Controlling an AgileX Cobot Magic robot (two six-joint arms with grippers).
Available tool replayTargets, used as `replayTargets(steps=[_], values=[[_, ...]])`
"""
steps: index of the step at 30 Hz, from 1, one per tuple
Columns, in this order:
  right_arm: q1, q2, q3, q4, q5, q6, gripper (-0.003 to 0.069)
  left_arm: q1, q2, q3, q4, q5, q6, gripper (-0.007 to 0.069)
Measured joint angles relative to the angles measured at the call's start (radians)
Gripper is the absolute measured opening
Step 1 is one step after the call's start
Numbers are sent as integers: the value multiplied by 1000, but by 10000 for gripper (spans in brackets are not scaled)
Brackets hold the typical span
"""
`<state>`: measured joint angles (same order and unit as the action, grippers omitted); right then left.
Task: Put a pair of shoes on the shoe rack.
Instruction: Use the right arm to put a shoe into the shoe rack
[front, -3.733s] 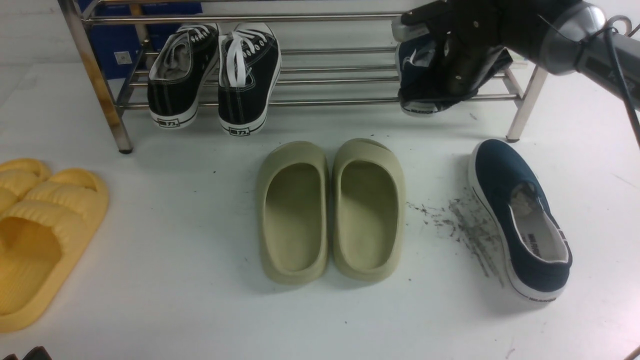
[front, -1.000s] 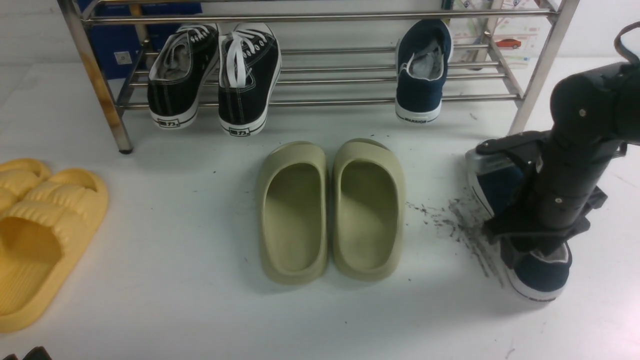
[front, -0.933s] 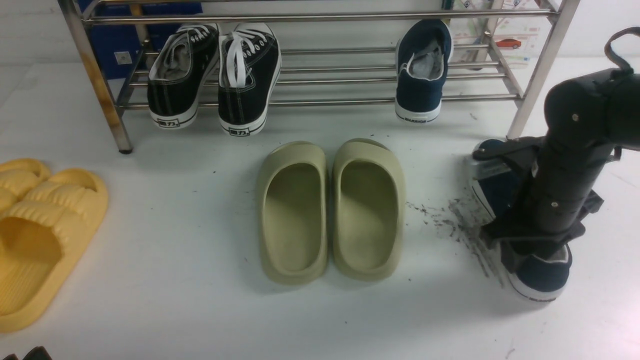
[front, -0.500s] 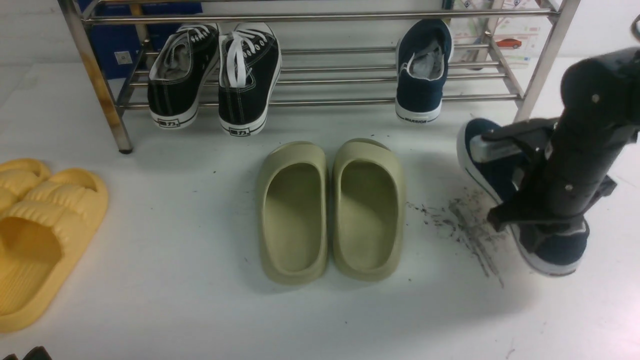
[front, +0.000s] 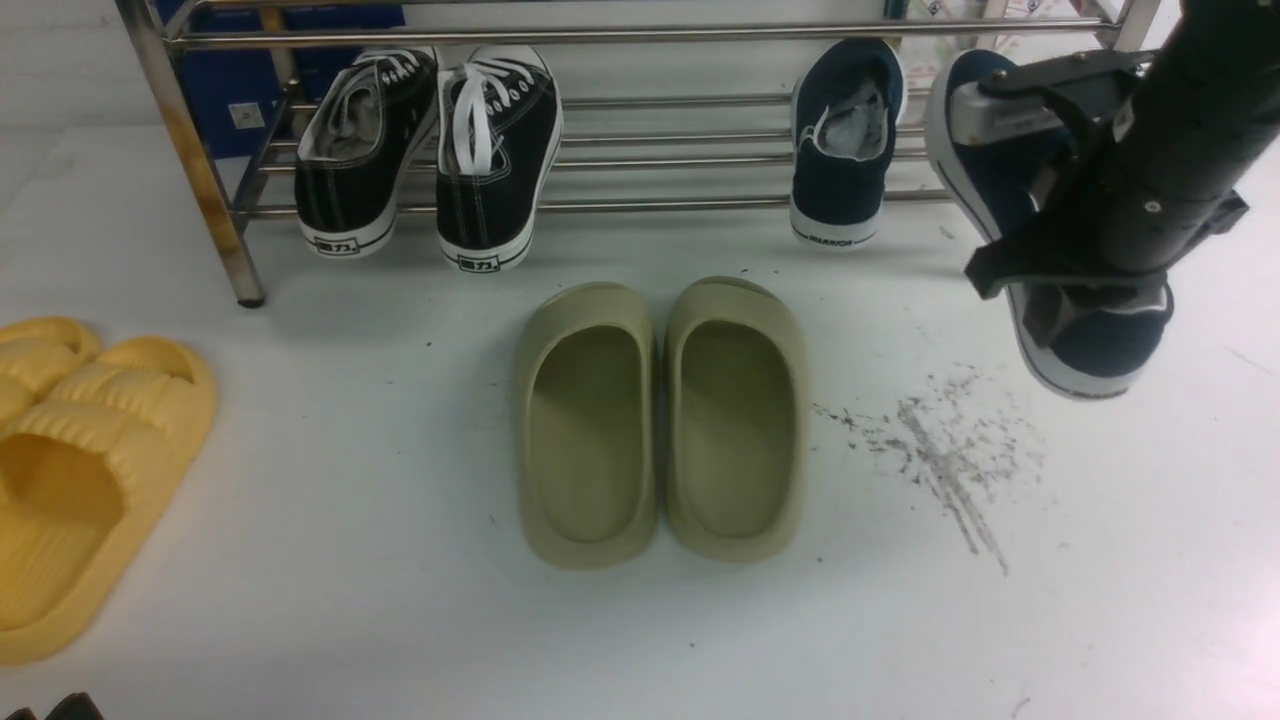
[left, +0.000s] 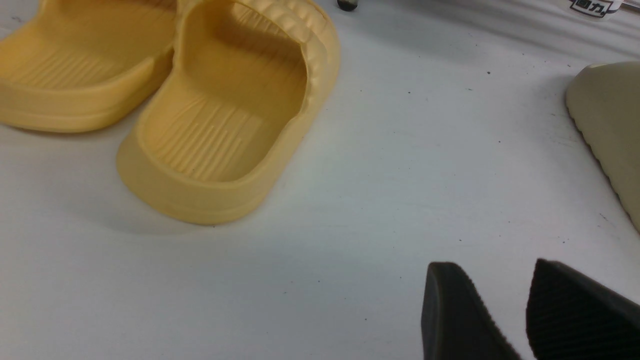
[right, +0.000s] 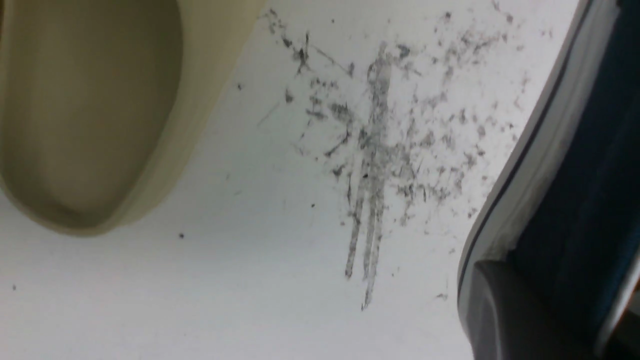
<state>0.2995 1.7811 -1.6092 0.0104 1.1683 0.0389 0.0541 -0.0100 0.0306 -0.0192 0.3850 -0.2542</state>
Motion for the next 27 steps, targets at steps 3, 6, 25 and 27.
replayTargets(steps=[3,6,25,27], values=[[0,57,-51,-25,8,34,36,0,0,0,0,0,0,238],[-4,102,-98,-51,22,62,36,0,0,0,0,0,0,238],[-83,356,-404,35,-26,83,36,0,0,0,0,0,0,238],[-90,395,-465,37,-23,83,36,0,0,0,0,0,0,238]])
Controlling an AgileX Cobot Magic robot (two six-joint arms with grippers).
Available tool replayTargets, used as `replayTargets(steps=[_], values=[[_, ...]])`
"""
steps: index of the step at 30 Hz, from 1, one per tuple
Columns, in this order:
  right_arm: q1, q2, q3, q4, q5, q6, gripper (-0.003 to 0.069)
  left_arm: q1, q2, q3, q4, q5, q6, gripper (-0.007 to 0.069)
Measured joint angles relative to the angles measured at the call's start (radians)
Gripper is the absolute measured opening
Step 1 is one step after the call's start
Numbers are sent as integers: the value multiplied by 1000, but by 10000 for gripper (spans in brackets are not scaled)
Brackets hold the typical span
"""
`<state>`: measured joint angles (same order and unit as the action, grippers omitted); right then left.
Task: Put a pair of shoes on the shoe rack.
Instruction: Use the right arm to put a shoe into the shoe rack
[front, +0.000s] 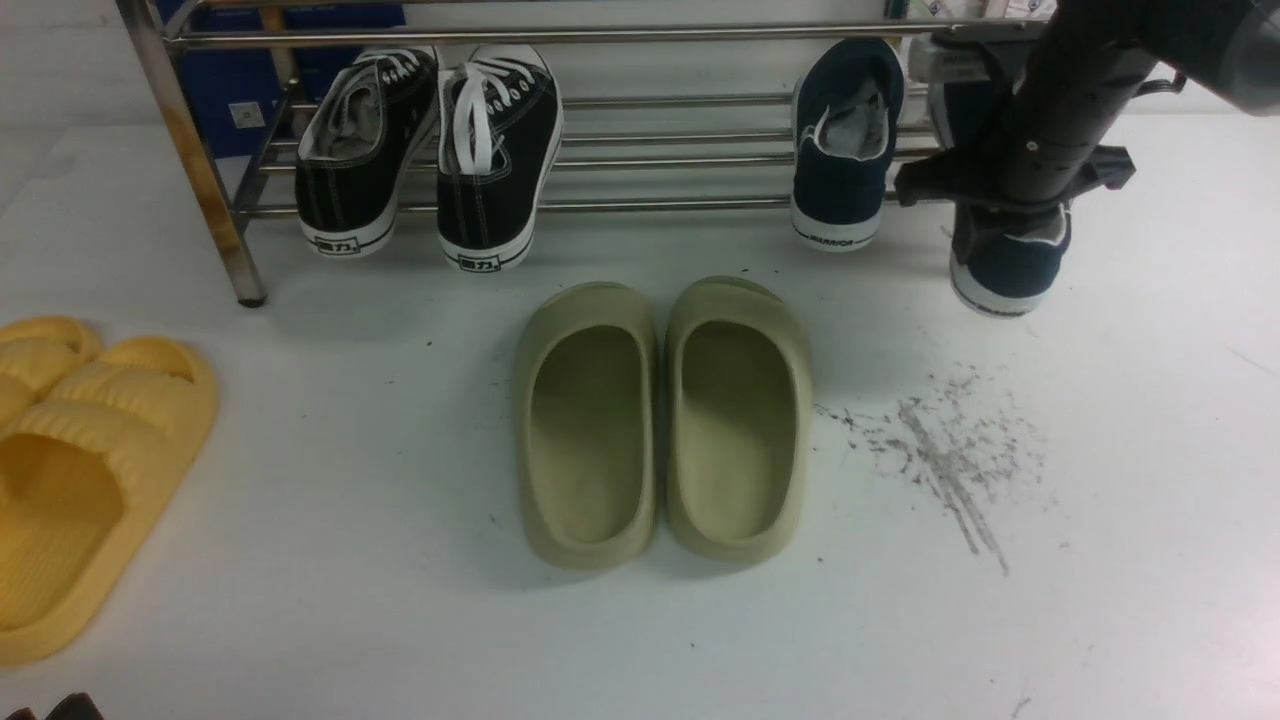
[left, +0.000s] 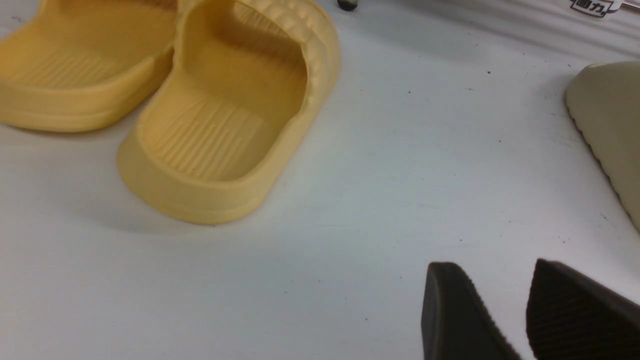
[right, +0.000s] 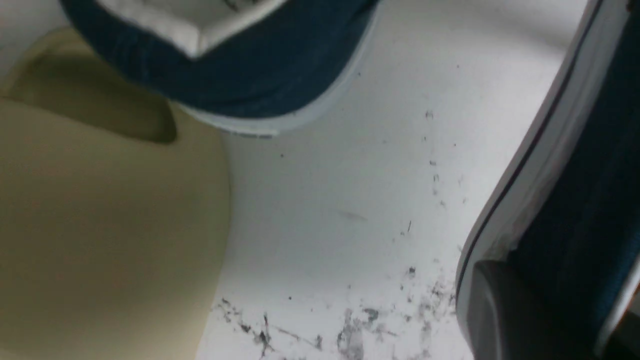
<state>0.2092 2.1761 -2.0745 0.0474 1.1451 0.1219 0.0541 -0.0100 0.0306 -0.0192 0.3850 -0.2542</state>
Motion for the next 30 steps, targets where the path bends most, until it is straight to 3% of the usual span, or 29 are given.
replayTargets(steps=[9,18,30], values=[[-26,97,-134,39,2,0,36,0,0,0,0,0,0,238],[-29,156,-192,211,-15,-104,36,0,0,0,0,0,0,238],[-51,156,-201,261,-23,-109,36,0,0,0,0,0,0,238]])
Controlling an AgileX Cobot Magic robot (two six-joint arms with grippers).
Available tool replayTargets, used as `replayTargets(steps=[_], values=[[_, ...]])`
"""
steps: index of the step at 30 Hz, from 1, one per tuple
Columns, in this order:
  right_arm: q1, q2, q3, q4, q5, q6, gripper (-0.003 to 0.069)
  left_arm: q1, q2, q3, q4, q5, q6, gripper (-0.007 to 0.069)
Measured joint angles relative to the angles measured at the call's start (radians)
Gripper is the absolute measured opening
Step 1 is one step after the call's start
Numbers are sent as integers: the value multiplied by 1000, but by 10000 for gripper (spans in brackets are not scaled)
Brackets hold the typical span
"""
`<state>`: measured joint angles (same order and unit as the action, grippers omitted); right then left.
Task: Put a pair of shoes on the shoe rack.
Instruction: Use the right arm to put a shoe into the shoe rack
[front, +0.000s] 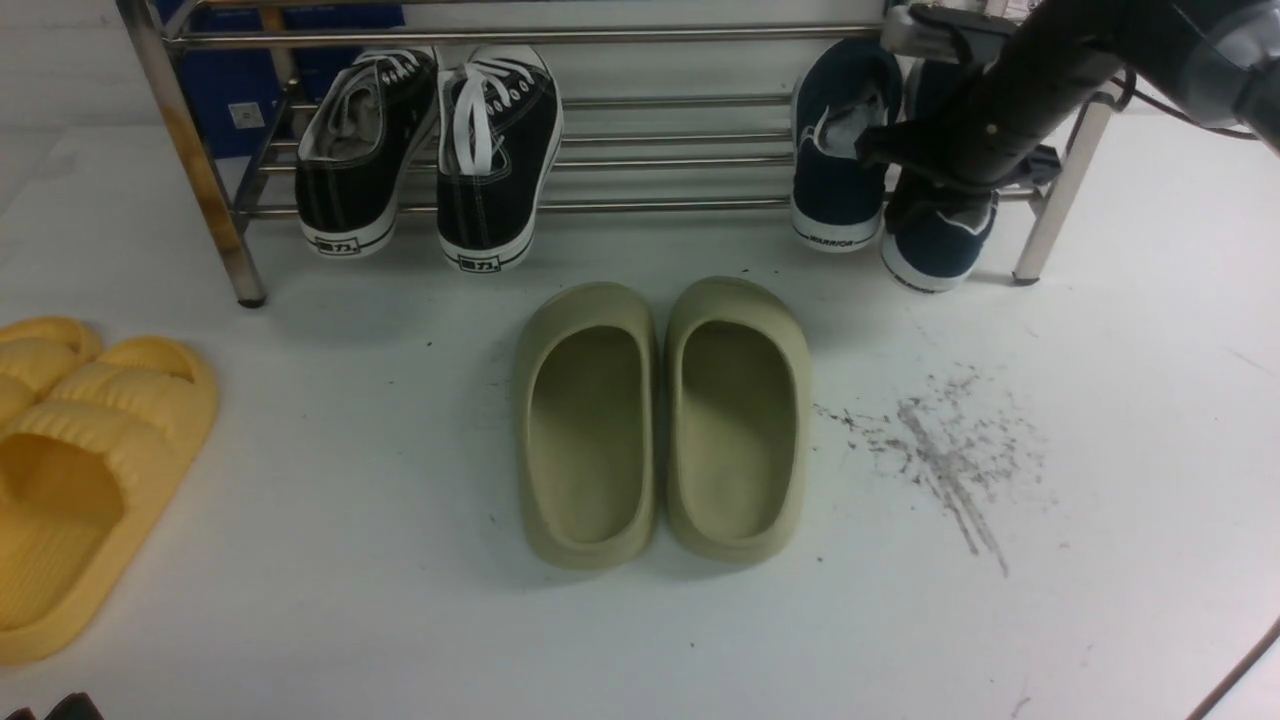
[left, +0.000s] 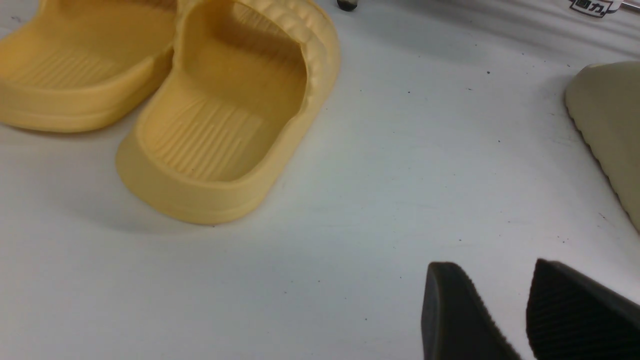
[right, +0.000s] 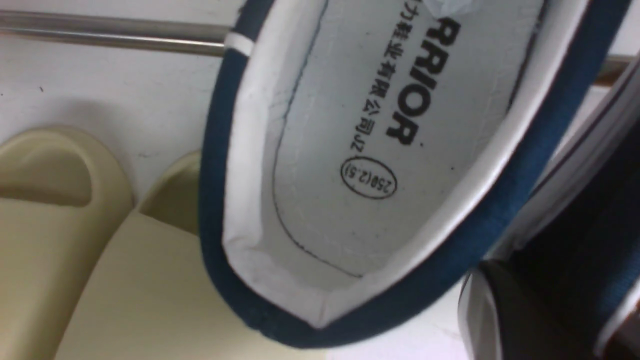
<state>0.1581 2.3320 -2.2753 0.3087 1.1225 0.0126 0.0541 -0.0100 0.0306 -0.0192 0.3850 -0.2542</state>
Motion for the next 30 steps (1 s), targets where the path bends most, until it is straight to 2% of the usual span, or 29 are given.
replayTargets(steps=[8,22,30], values=[[-9,0,-5,6,74,-128,36,0,0,0,0,0,0,238],[-17,14,-144,29,144,-160,36,0,0,0,0,0,0,238],[-17,37,-150,-58,144,-126,36,0,0,0,0,0,0,238]])
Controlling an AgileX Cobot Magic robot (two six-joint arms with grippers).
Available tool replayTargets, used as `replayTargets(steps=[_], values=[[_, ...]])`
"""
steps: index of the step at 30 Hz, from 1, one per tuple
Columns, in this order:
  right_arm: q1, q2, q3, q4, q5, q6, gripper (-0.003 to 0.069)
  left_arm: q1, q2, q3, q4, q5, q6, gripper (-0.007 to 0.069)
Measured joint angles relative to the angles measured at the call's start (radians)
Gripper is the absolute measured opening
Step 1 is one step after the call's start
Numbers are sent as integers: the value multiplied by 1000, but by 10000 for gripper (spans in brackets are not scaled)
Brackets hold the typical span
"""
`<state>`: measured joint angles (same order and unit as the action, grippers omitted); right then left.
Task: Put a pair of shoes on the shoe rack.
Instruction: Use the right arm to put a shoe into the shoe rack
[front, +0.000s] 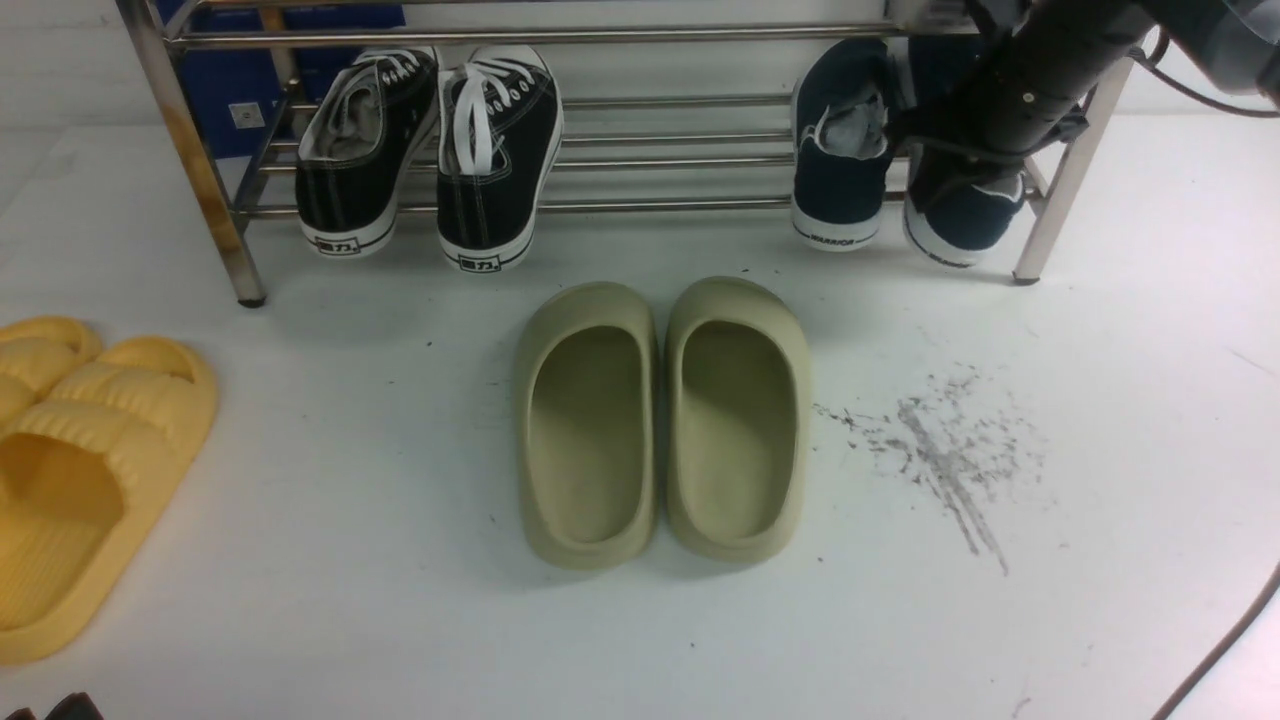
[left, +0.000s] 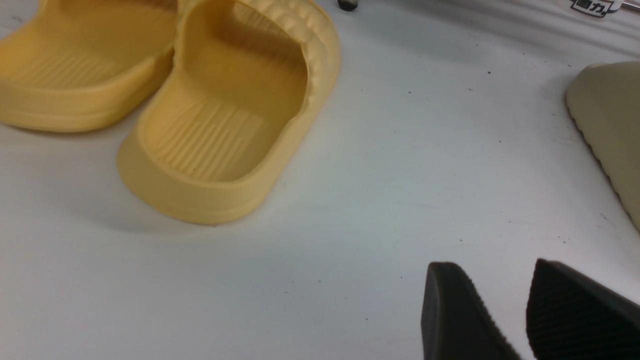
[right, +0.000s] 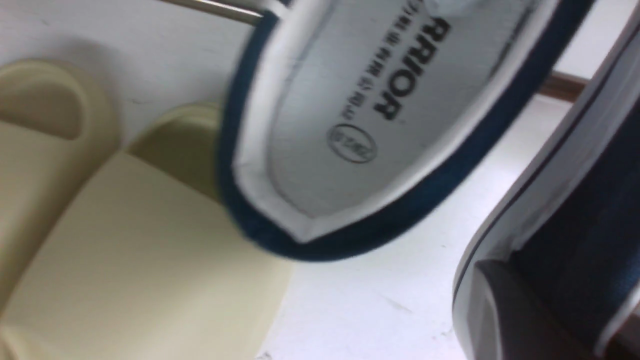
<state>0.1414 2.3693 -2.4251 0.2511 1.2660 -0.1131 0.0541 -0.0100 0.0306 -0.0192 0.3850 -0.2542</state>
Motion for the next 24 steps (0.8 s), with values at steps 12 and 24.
replayTargets(steps=[12,24], values=[[0,16,0,-70,-40,78,109,0,0,0,0,0,0,238],[0,-2,-4,-55,-37,78,508,0,0,0,0,0,0,238]])
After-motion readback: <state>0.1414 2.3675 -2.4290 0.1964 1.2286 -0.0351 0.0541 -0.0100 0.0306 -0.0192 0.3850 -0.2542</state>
